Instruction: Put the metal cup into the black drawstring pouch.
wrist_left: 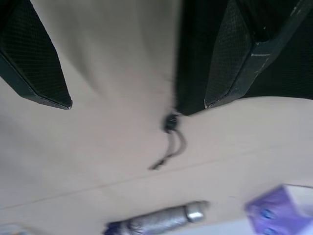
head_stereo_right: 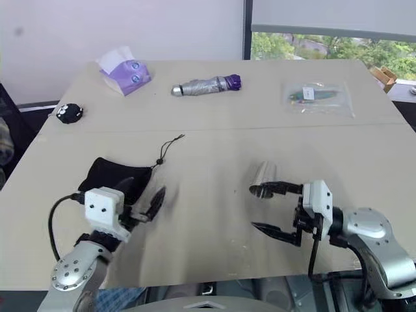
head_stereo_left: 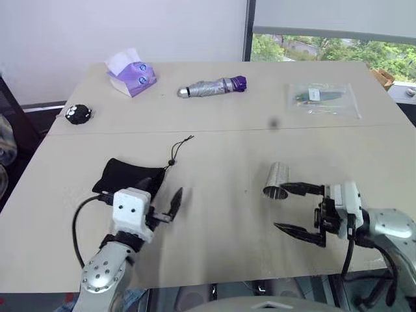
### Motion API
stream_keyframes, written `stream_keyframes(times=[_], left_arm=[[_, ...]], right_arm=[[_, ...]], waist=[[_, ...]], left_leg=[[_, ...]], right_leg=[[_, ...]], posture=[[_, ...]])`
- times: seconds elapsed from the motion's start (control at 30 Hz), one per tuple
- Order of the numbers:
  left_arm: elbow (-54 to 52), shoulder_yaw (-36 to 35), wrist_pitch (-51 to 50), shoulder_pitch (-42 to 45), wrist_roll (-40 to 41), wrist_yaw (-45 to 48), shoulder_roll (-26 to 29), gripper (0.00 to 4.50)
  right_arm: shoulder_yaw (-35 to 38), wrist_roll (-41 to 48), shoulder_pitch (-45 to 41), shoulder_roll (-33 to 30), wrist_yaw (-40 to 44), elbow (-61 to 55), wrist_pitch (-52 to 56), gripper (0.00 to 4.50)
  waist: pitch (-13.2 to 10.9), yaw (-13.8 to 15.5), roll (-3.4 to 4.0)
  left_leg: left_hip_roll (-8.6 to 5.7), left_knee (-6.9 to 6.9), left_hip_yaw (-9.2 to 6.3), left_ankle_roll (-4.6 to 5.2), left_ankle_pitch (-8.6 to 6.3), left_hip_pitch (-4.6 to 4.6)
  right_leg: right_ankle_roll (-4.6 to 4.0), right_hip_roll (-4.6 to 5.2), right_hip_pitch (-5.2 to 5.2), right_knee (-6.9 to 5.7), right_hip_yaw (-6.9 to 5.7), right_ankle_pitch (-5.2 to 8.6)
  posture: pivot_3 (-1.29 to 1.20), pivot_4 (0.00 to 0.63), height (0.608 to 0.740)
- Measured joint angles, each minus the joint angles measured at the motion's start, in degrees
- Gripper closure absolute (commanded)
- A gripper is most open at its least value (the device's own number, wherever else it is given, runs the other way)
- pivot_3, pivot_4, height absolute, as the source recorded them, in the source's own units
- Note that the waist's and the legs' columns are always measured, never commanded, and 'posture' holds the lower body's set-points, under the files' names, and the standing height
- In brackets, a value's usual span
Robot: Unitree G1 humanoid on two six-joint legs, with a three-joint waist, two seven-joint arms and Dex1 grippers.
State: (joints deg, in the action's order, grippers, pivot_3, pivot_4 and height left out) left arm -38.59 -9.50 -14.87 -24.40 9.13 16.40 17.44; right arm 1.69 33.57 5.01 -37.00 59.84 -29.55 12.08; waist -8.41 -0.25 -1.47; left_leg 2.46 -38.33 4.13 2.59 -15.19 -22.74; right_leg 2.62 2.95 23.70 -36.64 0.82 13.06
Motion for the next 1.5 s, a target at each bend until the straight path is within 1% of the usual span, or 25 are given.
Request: stream_keyframes(times=[0.17, 0.37, 0.57, 0.67, 0.7, 0.73, 0.77, 0.8, 0.87, 1.0, 1.13, 1.2, 1.27, 1.33, 1.43, 1.5], left_arm=[[4.4, -1.2, -0.2, 3.2, -3.2, -2.5, 0.2, 0.00], [8.1, -1.0, -0.2, 5.6, -6.7, -4.3, 0.1, 0.00], [8.5, -0.8, -0.2, 3.1, -9.9, -5.4, -0.3, 0.00], [8.5, -0.7, 0.0, 2.8, -10.2, -5.4, -0.6, 0.00], [8.5, -0.7, 0.0, 2.7, -10.2, -5.4, -0.6, 0.51], [8.5, -0.8, 0.1, 2.7, -10.4, -5.4, -0.8, 0.75], [8.5, -0.8, 0.2, 2.7, -10.6, -5.6, -0.9, 1.30], [8.5, -0.9, 0.3, 2.7, -10.7, -5.7, -0.9, 1.62], [8.5, -1.1, 0.4, 2.4, -11.3, -6.1, -1.1, 2.71], [8.4, -1.2, 0.3, 2.2, -11.7, -6.5, -1.4, 4.47], [8.1, -1.2, -0.7, 2.5, -11.6, -6.6, -2.1, 4.47], [8.1, -1.3, -1.1, 3.5, -11.3, -6.6, -2.1, 4.47], [7.8, -1.4, -1.3, 4.5, -11.1, -6.5, -2.1, 4.47], [7.6, -1.4, -1.5, 5.0, -11.0, -6.3, -2.0, 4.47], [7.6, -1.4, -2.2, 5.7, -11.0, -6.0, -1.9, 4.47], [7.6, -1.4, -2.5, 6.3, -11.0, -5.9, -1.9, 4.47]], right_arm=[[-0.8, 0.3, -4.5, 0.1, -1.8, -0.8, 2.0, 0.09], [-0.8, 0.2, -4.8, 0.1, -2.6, -0.9, 2.7, 0.09], [-0.8, 0.2, -4.2, 0.1, -2.9, -1.0, 2.9, 0.09], [-0.8, 0.2, -4.2, 0.1, -3.0, -1.2, 3.1, 0.09], [-0.8, 0.2, -4.2, 0.1, -3.1, -1.2, 3.2, 0.00], [-0.8, 0.2, -4.2, 0.1, -3.1, -1.3, 3.3, 0.00], [-0.8, 0.2, -4.2, 0.1, -3.1, -1.4, 3.4, 0.00], [-0.8, 0.2, -4.2, 0.1, -3.1, -1.4, 3.4, 0.00], [-0.8, 0.2, -4.2, 0.1, -3.1, -1.4, 3.5, 0.00], [-0.8, -0.1, -4.2, 0.1, -3.3, -1.4, 3.5, 0.00], [-0.8, -2.5, -3.4, 0.2, -6.0, -1.2, 3.5, 0.00], [-0.4, -6.3, -2.8, 2.0, -11.3, -0.4, 3.4, 0.00], [-0.4, -11.6, -2.1, 2.5, -16.6, 1.5, 3.3, 0.00], [-0.4, -15.6, -1.3, 2.4, -19.4, 3.5, 3.2, 0.00], [-0.4, -19.1, 0.1, 2.4, -21.6, 5.5, 2.7, 0.00], [-0.7, -20.1, 1.4, 2.4, -21.6, 6.0, 2.7, 0.00]], waist=[[0.0, 0.4, -0.04], [0.0, 0.9, -0.05], [0.0, 0.9, -0.05], [0.0, 1.0, -0.05], [0.0, 1.0, -0.05], [0.0, 1.0, -0.05], [0.0, 1.0, -0.05], [0.0, 1.0, -0.05], [0.0, 1.0, -0.05], [0.0, 1.0, -0.05], [0.0, 1.0, -0.05], [0.0, 1.0, -0.07], [0.0, 1.0, -0.05], [0.0, 1.0, -0.05], [0.0, 1.0, -0.05], [0.0, 1.0, -0.05]], left_leg=[[-0.04, 0.00, 0.00, 0.00, 0.00, -0.04], [-0.04, 0.00, 0.01, 0.00, 0.00, -0.03], [-0.01, 0.01, 0.01, 0.00, 0.00, -0.02], [-0.01, 0.00, 0.01, 0.00, 0.00, -0.02], [0.00, 0.00, 0.01, 0.00, 0.00, -0.02], [0.00, 0.00, 0.01, 0.00, 0.00, -0.02], [-0.01, 0.00, 0.01, 0.00, 0.00, -0.02], [0.00, 0.00, 0.01, 0.00, 0.00, -0.02], [0.00, 0.00, 0.01, 0.00, 0.00, -0.02], [0.00, 0.01, 0.01, 0.00, 0.00, -0.03], [-0.01, 0.00, 0.02, 0.00, 0.00, -0.03], [-0.01, 0.00, 0.00, 0.00, 0.00, -0.02], [-0.02, 0.00, 0.03, 0.00, 0.00, -0.02], [-0.03, 0.00, 0.06, 0.00, 0.00, -0.03], [-0.03, 0.01, 0.05, 0.00, 0.00, -0.03], [-0.03, 0.01, 0.03, 0.00, 0.00, -0.03]], right_leg=[[0.00, 0.03, 0.00, 0.02, -0.02, 0.00], [0.00, 0.05, 0.00, 0.01, -0.02, 0.00], [-0.01, 0.08, 0.01, 0.00, -0.02, -0.01], [-0.01, 0.12, 0.00, 0.00, -0.04, -0.01], [-0.01, 0.13, 0.00, -0.01, -0.04, -0.01], [-0.01, 0.13, 0.00, -0.01, -0.04, -0.01], [-0.01, 0.13, 0.00, -0.01, -0.03, -0.01], [-0.01, 0.13, 0.00, -0.01, -0.04, -0.01], [-0.01, 0.13, 0.01, -0.01, -0.04, -0.01], [-0.01, 0.14, 0.01, 0.00, -0.04, -0.01], [-0.01, 0.15, 0.01, -0.01, -0.04, -0.01], [-0.01, 0.15, 0.01, -0.02, -0.06, -0.01], [-0.01, 0.16, 0.01, -0.03, -0.04, -0.01], [-0.01, 0.16, 0.01, -0.03, -0.02, -0.01], [-0.01, 0.12, 0.01, -0.02, -0.03, -0.01], [-0.01, 0.10, 0.01, -0.02, -0.04, -0.01]], posture=[[0.00, 0.150, 0.740], [0.00, 0.150, 0.740], [0.00, 0.150, 0.740], [0.00, 0.150, 0.740], [0.00, 0.150, 0.740], [0.00, 0.150, 0.740], [0.00, 0.150, 0.740], [0.00, 0.150, 0.740], [0.00, 0.150, 0.740], [0.00, 0.150, 0.740], [0.00, 0.150, 0.740], [0.00, 0.150, 0.740], [0.00, 0.150, 0.740], [0.00, 0.150, 0.740], [0.00, 0.150, 0.740], [0.00, 0.150, 0.740]])
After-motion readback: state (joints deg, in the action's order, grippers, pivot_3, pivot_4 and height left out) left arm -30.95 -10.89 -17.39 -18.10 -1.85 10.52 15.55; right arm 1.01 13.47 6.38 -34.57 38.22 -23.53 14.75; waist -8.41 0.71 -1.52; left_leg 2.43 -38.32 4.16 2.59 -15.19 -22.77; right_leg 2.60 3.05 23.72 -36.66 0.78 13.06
